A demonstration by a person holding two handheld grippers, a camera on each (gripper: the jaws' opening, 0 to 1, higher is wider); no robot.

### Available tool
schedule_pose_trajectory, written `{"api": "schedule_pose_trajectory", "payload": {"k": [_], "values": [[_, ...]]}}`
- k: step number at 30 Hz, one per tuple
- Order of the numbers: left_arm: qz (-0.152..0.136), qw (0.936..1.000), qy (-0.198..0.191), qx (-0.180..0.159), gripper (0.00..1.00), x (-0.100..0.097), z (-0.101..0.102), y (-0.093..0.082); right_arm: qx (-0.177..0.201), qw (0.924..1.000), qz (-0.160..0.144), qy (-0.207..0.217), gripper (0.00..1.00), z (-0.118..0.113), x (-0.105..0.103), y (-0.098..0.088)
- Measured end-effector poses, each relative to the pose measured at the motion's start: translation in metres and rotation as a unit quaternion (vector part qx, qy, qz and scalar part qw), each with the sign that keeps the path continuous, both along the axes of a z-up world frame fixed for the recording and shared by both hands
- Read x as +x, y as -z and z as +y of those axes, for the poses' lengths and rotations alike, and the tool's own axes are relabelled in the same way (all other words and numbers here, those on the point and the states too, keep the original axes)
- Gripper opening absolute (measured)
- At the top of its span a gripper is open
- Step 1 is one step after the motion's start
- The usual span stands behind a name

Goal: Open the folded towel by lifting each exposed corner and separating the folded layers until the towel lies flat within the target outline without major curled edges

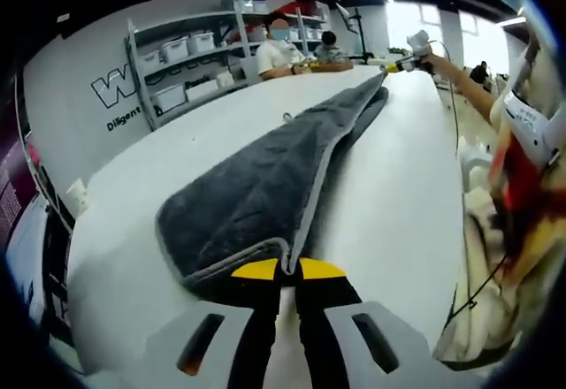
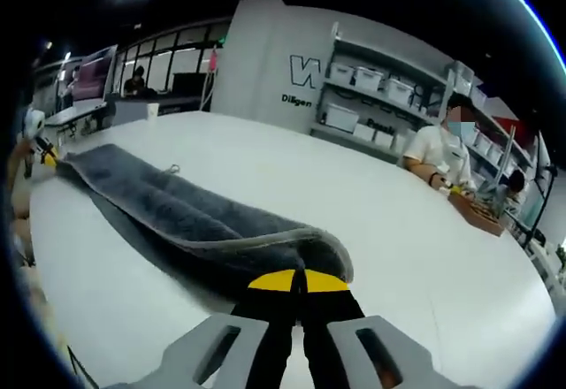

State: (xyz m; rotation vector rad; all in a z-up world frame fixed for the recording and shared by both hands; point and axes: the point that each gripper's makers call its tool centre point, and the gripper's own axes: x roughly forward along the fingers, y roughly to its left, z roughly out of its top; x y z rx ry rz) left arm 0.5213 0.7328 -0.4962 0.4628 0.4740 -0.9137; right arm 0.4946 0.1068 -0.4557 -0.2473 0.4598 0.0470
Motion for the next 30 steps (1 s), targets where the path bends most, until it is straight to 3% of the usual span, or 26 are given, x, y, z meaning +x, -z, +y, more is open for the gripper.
{"api": "schedule_pose_trajectory", "payload": {"k": [7, 10, 20, 30], "values": [[0.002, 0.9999, -0.004, 0.014, 0.05, -0.015, 0.01, -0.001, 0.008, 0.9998, 0.01, 0.015, 0.0, -0.006, -0.035, 0.008], [0.001, 1.0, -0.007, 0.004, 0.05, -0.023, 0.015, -0.006, 0.016, 0.9996, 0.013, 0.017, 0.0, -0.005, -0.051, 0.011], [0.01, 0.9999, -0.011, 0.008, 0.05, -0.04, 0.023, -0.003, 0.026, 0.9981, 0.051, 0.021, 0.0, 0.003, -0.09, 0.034], [0.036, 0.9989, -0.019, 0.023, 0.09, -0.048, 0.03, 0.013, 0.007, 0.9952, 0.088, 0.043, 0.0, -0.002, -0.112, 0.047]]}}
